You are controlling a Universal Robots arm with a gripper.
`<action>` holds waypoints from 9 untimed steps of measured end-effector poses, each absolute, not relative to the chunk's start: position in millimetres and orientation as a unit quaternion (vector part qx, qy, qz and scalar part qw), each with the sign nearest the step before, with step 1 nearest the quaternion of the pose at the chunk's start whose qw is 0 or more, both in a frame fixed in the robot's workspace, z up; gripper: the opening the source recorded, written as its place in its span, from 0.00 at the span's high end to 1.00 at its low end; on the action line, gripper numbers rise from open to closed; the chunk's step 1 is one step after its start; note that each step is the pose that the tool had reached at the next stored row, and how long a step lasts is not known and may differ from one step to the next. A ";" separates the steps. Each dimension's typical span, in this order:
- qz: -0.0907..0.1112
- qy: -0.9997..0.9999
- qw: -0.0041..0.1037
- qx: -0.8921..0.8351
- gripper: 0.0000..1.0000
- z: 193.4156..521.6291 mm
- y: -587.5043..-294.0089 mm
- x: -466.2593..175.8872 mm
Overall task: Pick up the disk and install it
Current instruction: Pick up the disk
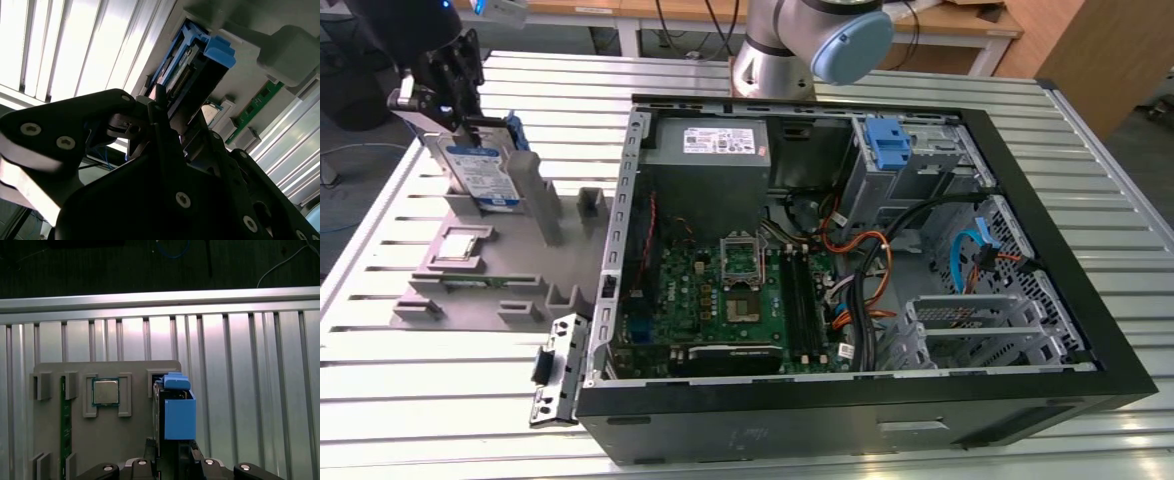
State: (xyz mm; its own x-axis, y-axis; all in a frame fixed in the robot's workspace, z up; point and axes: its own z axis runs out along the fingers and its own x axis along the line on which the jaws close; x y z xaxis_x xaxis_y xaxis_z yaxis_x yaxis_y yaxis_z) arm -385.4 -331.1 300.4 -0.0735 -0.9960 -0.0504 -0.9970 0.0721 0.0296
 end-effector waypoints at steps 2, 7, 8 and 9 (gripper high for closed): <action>0.028 0.732 0.008 -0.681 0.65 301.1 -331.1 -385.4; 0.028 0.732 0.008 -0.681 0.65 302.0 -331.1 -385.4; 0.028 0.732 0.008 -0.681 0.65 302.2 -331.1 -385.4; 0.028 0.732 0.008 -0.681 0.65 302.2 -331.1 -385.4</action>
State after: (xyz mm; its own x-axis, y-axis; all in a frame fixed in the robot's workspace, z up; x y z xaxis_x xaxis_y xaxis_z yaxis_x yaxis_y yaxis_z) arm -385.4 -331.1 302.2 -0.0735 -0.9960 -0.0502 -0.9970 0.0721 0.0298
